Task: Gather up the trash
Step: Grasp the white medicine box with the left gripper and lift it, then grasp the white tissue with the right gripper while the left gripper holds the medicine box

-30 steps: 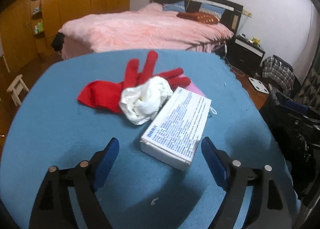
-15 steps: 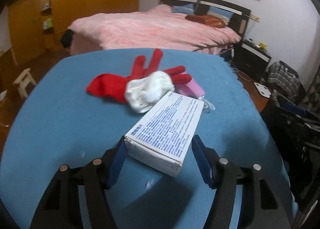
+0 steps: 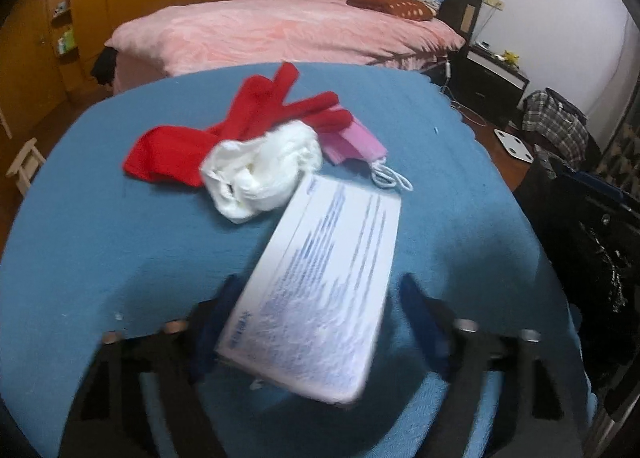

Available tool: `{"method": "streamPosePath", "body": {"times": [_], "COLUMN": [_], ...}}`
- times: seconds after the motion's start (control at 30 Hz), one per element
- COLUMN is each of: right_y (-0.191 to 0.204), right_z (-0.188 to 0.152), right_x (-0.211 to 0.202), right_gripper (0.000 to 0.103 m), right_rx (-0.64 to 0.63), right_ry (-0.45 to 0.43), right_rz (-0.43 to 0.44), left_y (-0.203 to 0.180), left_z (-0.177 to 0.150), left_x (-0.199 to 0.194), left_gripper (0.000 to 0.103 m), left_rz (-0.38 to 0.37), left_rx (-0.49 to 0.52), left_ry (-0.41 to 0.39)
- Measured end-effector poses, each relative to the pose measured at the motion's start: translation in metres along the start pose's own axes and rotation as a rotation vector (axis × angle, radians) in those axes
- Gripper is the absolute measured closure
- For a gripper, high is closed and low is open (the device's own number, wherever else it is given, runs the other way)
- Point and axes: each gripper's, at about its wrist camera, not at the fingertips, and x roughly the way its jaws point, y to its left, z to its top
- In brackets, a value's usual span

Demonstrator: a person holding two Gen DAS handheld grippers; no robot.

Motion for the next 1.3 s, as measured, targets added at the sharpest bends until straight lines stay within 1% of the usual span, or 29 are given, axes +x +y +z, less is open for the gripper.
{"method": "streamPosePath", "body": {"times": [0.07, 0.1, 0.2, 0.3, 0.37, 0.43, 0.5, 0.67, 0.77, 0.8, 0.87, 0.9, 0.93, 1.03, 1.1, 1.2, 1.3], "right_y": [0.0, 0.0, 0.001, 0.004, 0.007, 0.011, 0.015, 0.023, 0.027, 0.029, 0.03, 0.03, 0.03, 0.03, 0.03, 0.036, 0.047], "right_z": [0.0, 0.0, 0.0, 0.0, 0.0, 0.0, -0.001, -0.004, -0.007, -0.007, -0.007, -0.006, -0.007, -0.007, -0.007, -0.006, 0.001], "right_x": [-0.001, -0.001, 0.0, 0.001, 0.002, 0.003, 0.005, 0.008, 0.01, 0.011, 0.012, 0.012, 0.012, 0.012, 0.012, 0.014, 0.019], "right_gripper": [0.008, 0.008, 0.008, 0.008, 0.008, 0.008, 0.008, 0.008, 0.008, 0.008, 0.008, 0.008, 0.008, 0.008, 0.008, 0.008, 0.008], "right_rx": [-0.002, -0.001, -0.004, -0.007, -0.012, -0.019, -0.026, -0.038, -0.045, -0.048, -0.05, -0.05, -0.049, -0.049, -0.051, -0.055, -0.059], "right_ry": [0.0, 0.001, 0.003, 0.005, 0.005, 0.006, 0.01, 0.021, 0.032, 0.035, 0.036, 0.036, 0.036, 0.036, 0.036, 0.034, 0.03], "right_rz": [0.001, 0.002, 0.005, 0.01, 0.016, 0.022, 0.029, 0.039, 0.042, 0.042, 0.043, 0.042, 0.042, 0.042, 0.044, 0.062, 0.085], "left_y": [-0.003, -0.003, -0.003, -0.001, -0.001, 0.001, 0.003, 0.014, 0.021, 0.022, 0.023, 0.024, 0.024, 0.026, 0.027, 0.033, 0.046], "left_z": [-0.003, -0.005, -0.007, -0.009, -0.009, -0.011, -0.014, -0.025, -0.028, -0.028, -0.028, -0.027, -0.027, -0.029, -0.029, -0.028, -0.025], "left_x": [-0.003, -0.008, -0.022, -0.038, -0.046, -0.055, -0.057, -0.048, -0.039, -0.038, -0.034, -0.031, -0.028, -0.029, -0.034, -0.044, -0.051], "left_gripper": [0.042, 0.044, 0.047, 0.047, 0.047, 0.047, 0.048, 0.047, 0.044, 0.042, 0.042, 0.043, 0.048, 0.049, 0.049, 0.049, 0.049], "left_rz": [0.006, 0.002, 0.021, 0.037, 0.061, 0.07, 0.076, 0.137, 0.141, 0.138, 0.134, 0.127, 0.116, 0.106, 0.114, 0.136, 0.174], "left_rx": [0.008, -0.003, -0.022, -0.039, -0.037, -0.035, -0.03, -0.031, -0.052, -0.056, -0.065, -0.068, -0.072, -0.085, -0.096, -0.104, -0.12], "left_ry": [-0.019, -0.036, -0.089, -0.128, -0.145, -0.16, -0.15, -0.087, -0.044, -0.039, -0.032, -0.024, -0.017, -0.03, -0.055, -0.086, -0.098]}}
